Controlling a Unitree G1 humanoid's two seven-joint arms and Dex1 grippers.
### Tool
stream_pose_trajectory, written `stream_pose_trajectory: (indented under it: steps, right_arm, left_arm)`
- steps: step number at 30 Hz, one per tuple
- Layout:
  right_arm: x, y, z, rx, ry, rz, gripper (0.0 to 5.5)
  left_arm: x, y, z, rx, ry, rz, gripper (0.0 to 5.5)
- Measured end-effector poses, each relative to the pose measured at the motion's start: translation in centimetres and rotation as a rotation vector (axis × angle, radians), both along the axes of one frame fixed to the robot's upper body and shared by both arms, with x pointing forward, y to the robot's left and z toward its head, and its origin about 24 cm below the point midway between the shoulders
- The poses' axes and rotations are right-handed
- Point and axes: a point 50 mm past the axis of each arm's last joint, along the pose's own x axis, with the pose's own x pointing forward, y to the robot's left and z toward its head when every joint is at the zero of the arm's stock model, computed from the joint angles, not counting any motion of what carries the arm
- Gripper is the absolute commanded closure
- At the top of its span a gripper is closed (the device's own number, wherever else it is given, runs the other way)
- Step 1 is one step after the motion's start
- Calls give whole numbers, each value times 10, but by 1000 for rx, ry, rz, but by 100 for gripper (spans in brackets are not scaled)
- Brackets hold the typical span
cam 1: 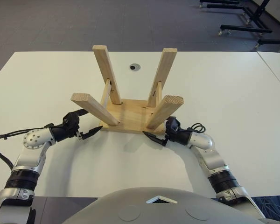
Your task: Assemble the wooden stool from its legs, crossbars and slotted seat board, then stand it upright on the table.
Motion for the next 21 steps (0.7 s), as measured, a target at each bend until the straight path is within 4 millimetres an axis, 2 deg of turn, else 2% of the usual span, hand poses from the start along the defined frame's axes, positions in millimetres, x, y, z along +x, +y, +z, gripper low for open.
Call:
stream_pose_trajectory:
  steps: [3,4,6,11,13,15,19,21]
  right_arm:
    - [2,-7,3,22,4,-9,94]
    - [6,-20,6,27,35,-27,94]
    - [8,-32,11,21,60,-36,94]
    - [10,-44,51,24,-33,2,94]
    - [7,-44,57,10,-55,15,94]
    - [3,-43,54,1,-51,35,94]
    - [1,-39,37,-25,2,101,94]
    - [7,-39,30,-39,20,107,94]
  left_arm:
    - [-1,-13,16,-42,-14,-29,118]
    - [-5,-24,32,-75,-29,-68,118]
    - [-9,-31,47,-85,-34,-85,118]
    - [-3,-41,71,-117,-76,17,118]
    - [-2,-45,71,-96,-88,49,118]
    - [-4,-44,67,-49,-84,57,118]
    - [-7,-45,50,9,-13,24,118]
    - [-6,-44,43,19,22,2,118]
